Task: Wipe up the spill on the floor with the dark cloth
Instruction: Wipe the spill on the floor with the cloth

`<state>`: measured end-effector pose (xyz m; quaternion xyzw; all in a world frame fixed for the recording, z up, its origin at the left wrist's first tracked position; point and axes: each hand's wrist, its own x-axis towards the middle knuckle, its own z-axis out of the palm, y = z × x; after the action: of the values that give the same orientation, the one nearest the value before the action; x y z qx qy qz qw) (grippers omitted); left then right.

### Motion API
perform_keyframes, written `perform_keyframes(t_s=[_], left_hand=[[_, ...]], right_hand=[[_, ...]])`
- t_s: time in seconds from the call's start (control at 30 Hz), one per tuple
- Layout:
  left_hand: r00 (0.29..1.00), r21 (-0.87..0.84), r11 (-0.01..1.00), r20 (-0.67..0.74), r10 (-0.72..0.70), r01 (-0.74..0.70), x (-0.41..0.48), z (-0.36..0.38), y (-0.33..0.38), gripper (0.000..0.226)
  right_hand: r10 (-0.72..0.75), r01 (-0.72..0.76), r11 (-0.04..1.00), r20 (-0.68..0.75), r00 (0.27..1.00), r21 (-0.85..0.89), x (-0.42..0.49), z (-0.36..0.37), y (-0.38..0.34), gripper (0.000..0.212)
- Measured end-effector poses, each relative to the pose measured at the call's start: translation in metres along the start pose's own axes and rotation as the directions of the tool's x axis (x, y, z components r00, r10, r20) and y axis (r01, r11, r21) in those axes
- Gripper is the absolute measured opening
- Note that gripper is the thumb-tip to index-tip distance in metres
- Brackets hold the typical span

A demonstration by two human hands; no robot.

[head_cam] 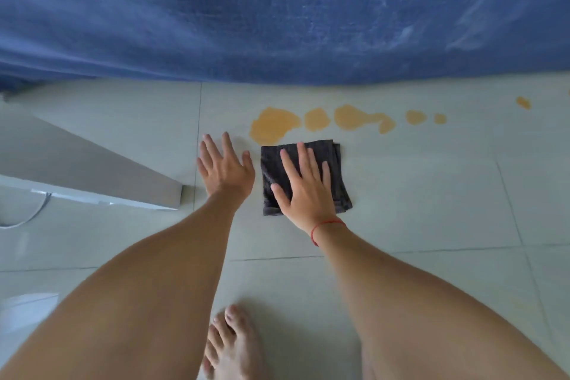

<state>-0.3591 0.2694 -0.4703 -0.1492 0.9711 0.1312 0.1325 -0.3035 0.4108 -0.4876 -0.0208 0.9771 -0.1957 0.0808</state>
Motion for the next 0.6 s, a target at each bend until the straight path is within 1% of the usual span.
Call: perform_keyframes(t_s=[0.03,0.1,0.17,0.23,0.33,0.47,0.6], left_hand=[[1.000,0.032,0.999,0.020,0.009,-0.009,0.008,0.002,-0.004,0.062],[0.997,0.085,0.996,0.080,0.012,-0.019,0.023,0.007,-0.012,0.060],[0.988,0.075,0.997,0.153,0.001,-0.012,0.033,0.011,-0.016,0.058],[0.983,0.037,0.999,0.182,-0.003,-0.004,0.034,0.014,-0.018,0.056],[0.980,0.022,1.000,0.197,-0.002,-0.003,0.035,0.014,-0.019,0.056],[0.963,0.009,1.000,0.271,-0.002,0.000,0.041,0.009,-0.021,0.056],[0.950,-0.006,1.000,0.311,0.002,-0.001,0.042,0.006,-0.020,0.056]], right_hand=[[-0.032,0.032,0.999,0.015,0.999,-0.011,0.001,0.007,0.001,0.063],[-0.048,0.048,0.998,0.007,0.999,-0.038,0.004,0.017,0.004,0.060],[-0.053,0.051,0.996,-0.021,0.998,-0.068,0.008,0.021,0.008,0.058],[-0.059,0.056,0.994,-0.036,0.998,-0.097,0.016,0.021,0.012,0.057],[-0.011,0.010,0.992,-0.010,1.000,-0.127,0.038,0.016,0.011,0.058],[0.027,-0.022,0.984,0.023,0.999,-0.175,0.077,0.011,0.001,0.055],[0.067,-0.070,0.983,-0.026,0.997,-0.171,0.101,0.018,-0.010,0.054]])
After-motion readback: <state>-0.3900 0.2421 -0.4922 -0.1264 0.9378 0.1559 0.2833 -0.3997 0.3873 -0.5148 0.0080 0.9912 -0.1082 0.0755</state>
